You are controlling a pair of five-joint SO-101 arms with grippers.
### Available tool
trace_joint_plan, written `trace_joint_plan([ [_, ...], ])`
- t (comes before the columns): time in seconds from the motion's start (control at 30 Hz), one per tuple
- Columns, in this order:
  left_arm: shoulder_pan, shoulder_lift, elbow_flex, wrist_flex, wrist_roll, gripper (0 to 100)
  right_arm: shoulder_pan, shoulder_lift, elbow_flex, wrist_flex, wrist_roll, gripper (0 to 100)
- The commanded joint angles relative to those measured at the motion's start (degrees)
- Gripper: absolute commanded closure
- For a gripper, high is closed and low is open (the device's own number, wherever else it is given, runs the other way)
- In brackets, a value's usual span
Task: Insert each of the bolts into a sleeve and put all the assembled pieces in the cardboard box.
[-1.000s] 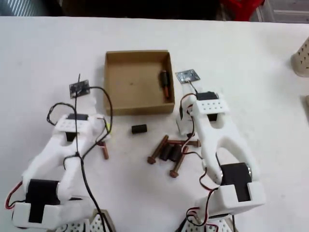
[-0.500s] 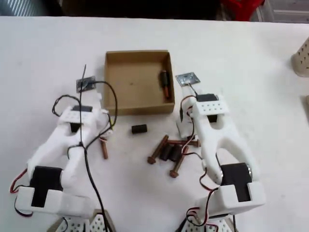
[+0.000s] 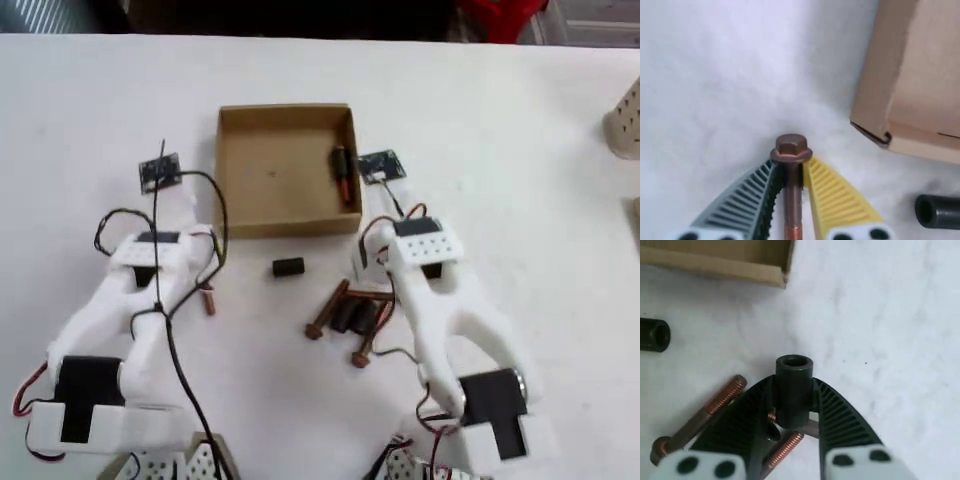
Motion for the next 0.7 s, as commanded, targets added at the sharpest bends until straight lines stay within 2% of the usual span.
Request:
trace_joint_plan([
  [0.0, -1.7, -2.0, 0.1, -1.6, -0.7, 98, -2.2, -8.2, 5.0, -5.8, -0.9, 98.1],
  [0.23, -1.6, -2.0, 0.2, -1.6, -0.7, 98, -2.2, -15.7, 11.8, -16.7, -0.9, 98.1],
  [0.67, -1.4, -1.9, 0.3, -1.8, -0.7, 98, -2.6, -16.0, 12.5, -37.8, -1.3, 98.2],
])
